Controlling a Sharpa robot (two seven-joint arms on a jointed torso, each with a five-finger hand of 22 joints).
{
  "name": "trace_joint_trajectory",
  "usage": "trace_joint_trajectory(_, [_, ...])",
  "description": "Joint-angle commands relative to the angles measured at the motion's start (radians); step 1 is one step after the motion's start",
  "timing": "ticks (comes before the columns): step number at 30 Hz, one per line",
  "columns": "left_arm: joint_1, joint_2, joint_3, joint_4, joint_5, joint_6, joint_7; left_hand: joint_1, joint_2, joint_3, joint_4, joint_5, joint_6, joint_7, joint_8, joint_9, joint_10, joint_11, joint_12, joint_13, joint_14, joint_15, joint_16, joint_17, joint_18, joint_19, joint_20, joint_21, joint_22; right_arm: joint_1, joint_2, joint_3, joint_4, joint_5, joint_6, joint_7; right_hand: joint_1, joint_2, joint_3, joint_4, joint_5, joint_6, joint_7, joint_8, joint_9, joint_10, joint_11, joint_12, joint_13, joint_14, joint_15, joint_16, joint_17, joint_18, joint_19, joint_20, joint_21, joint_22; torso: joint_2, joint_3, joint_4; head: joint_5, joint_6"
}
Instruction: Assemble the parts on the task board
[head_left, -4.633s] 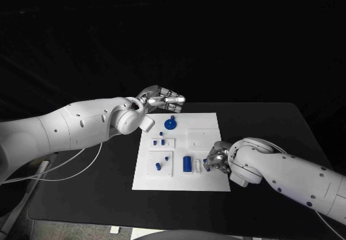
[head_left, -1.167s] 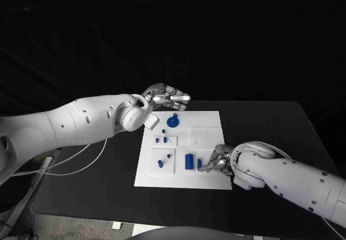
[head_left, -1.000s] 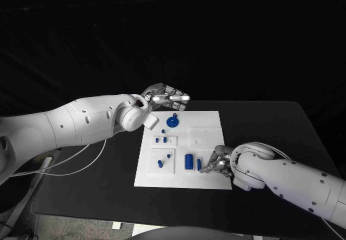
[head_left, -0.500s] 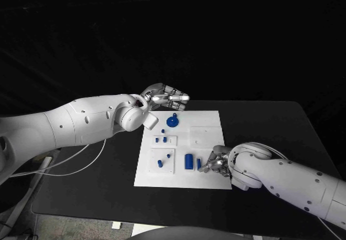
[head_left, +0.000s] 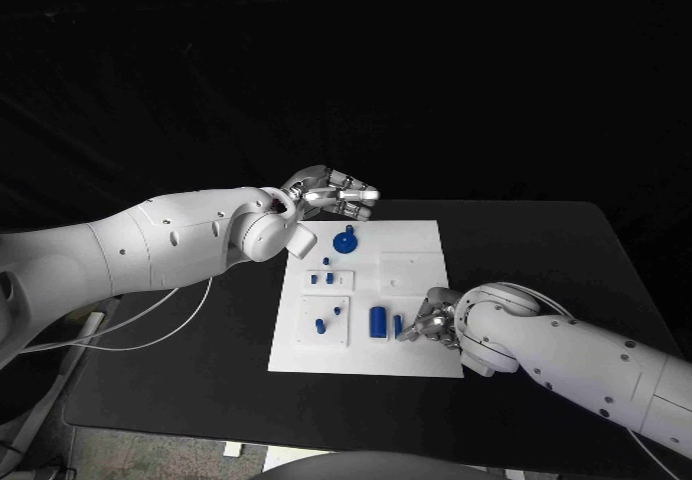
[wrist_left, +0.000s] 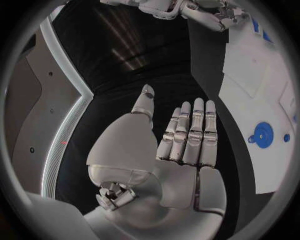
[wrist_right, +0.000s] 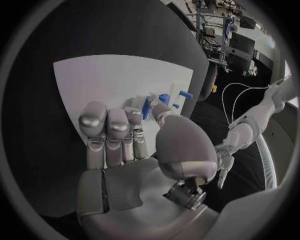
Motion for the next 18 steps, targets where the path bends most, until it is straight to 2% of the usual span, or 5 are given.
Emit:
trace_joint_trajectory(1, [0.001, 0.003, 0.001, 0.001, -0.002, 0.010, 0.005, 0.002, 0.001, -0.003, 0.003, 0.001, -0.004, 0.000, -0.002, -0.001, -0.008, 0.001, 0.001, 0.001, -0.008, 0.000, -0.003, 0.002, 0.002, -0.004, 0.001, 0.004, -0.001, -0.003, 0.004, -0.001, -0.009, -0.030, -0.003, -0.012, -0.007, 0.010, -0.001, -0.004, 0.005, 0.008, -0.001, 0.002, 0.000, 0.004, -0.001, 0.002, 0.001, 0.001, -0.007, -0.002, 0.000, -0.015, 0.020, -0.006, 0.005, 0.116, 0.000, 0.0002, -0.0011, 0.000, 0.000])
trace_joint_trajectory(9, [0.001, 0.005, 0.001, 0.001, -0.002, 0.011, 0.004, 0.000, 0.003, -0.004, 0.003, 0.001, -0.003, 0.000, -0.002, -0.001, -0.008, 0.001, 0.001, 0.001, -0.008, 0.000, -0.003, 0.002, 0.002, -0.004, 0.001, 0.004, -0.001, -0.003, 0.016, -0.001, -0.028, -0.010, 0.030, -0.021, -0.013, 0.009, 0.000, -0.014, 0.021, 0.007, 0.000, 0.002, 0.000, 0.003, -0.001, 0.002, 0.001, 0.001, -0.007, -0.002, -0.001, -0.015, 0.019, -0.006, 0.003, 0.116, -0.001, -0.0002, -0.0014, 0.000, -0.001])
trace_joint_trajectory(12, [0.001, 0.006, 0.001, 0.000, -0.002, 0.011, 0.004, 0.000, 0.003, -0.004, 0.003, 0.001, -0.003, 0.000, -0.002, -0.001, -0.008, 0.001, 0.001, 0.001, -0.008, 0.000, -0.003, 0.002, 0.002, -0.004, 0.001, 0.004, -0.001, -0.005, 0.023, -0.001, -0.041, 0.001, 0.054, -0.030, -0.010, 0.010, -0.005, -0.031, 0.070, 0.006, 0.000, 0.002, 0.000, 0.001, 0.000, 0.000, 0.001, 0.001, -0.006, -0.003, -0.002, -0.016, 0.019, -0.006, 0.003, 0.116, 0.000, -0.0001, -0.0002, 0.000, -0.003])
trace_joint_trajectory(18, [0.001, 0.007, 0.001, 0.000, -0.002, 0.011, 0.004, 0.000, 0.003, -0.004, 0.003, 0.001, -0.003, 0.000, -0.002, -0.001, -0.008, 0.001, 0.001, 0.001, -0.008, 0.000, -0.003, 0.002, 0.002, -0.004, 0.001, 0.004, -0.001, -0.010, 0.032, -0.004, -0.059, 0.018, 0.076, -0.042, -0.005, 0.015, -0.009, -0.068, 0.106, 0.006, 0.000, 0.002, 0.000, 0.000, -0.001, 0.000, 0.001, 0.001, -0.006, -0.002, -0.002, -0.016, 0.018, -0.005, 0.001, 0.116, -0.001, 0.0006, -0.0007, 0.000, -0.003])
